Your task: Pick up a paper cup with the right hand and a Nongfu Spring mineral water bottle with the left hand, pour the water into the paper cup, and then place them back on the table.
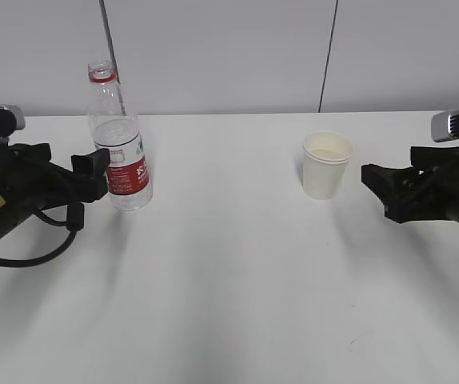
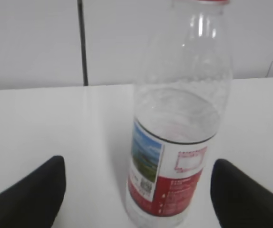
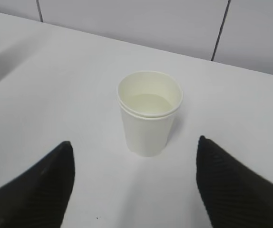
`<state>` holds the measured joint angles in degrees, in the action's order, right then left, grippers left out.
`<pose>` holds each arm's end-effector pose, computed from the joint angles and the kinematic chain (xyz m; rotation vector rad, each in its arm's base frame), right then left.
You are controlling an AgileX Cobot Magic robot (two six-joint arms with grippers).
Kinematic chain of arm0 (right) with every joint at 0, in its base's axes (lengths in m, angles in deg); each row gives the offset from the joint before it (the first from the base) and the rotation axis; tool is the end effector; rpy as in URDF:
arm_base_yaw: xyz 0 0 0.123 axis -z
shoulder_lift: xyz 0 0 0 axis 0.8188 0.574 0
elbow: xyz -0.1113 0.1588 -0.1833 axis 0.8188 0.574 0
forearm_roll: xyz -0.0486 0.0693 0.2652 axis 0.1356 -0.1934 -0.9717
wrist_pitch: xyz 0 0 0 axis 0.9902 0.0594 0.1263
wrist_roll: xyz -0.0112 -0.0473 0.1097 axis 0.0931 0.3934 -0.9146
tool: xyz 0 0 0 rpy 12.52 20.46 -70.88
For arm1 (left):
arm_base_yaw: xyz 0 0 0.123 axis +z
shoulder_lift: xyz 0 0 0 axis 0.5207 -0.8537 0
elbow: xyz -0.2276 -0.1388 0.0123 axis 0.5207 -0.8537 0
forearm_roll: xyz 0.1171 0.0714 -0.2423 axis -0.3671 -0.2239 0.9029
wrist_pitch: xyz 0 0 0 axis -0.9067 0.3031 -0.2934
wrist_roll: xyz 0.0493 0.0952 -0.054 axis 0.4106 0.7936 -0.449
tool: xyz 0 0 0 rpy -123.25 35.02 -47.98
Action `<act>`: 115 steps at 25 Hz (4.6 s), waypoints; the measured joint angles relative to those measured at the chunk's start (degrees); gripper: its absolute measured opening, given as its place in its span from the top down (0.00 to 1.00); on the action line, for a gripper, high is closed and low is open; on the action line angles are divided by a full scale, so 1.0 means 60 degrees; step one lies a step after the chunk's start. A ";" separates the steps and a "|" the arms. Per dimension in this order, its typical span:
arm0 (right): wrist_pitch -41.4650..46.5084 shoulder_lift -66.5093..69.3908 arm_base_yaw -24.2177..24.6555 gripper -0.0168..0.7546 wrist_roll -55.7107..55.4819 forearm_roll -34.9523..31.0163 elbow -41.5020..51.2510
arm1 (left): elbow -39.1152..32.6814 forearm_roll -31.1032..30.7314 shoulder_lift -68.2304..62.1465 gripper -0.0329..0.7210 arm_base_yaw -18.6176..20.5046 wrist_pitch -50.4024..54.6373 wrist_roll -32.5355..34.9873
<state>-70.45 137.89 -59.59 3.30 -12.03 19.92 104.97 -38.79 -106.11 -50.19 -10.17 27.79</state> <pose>0.3070 0.0493 0.1355 -0.3471 1.8803 0.1574 0.3193 -0.1013 0.1041 0.1642 1.7932 -0.2523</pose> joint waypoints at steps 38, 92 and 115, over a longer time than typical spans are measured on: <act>1.7541 -0.0490 0.0000 0.43 0.0936 -0.4227 -0.5847 | 0.5744 -0.0445 0.2095 0.24 0.0000 2.0424 -0.1728; 1.7052 -1.4082 0.0000 0.44 0.2413 -0.4377 -0.0422 | 0.0477 -0.1801 1.6890 0.30 -0.0003 2.0278 -0.1329; 1.6979 -1.4517 0.0000 0.44 0.2456 -0.4099 -0.0250 | -0.0116 -0.1502 1.6923 0.30 -0.0003 1.9522 -0.0541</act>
<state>31.43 50.79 -59.59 18.03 -36.62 18.42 104.28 -47.80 -4.57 -50.21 106.96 24.54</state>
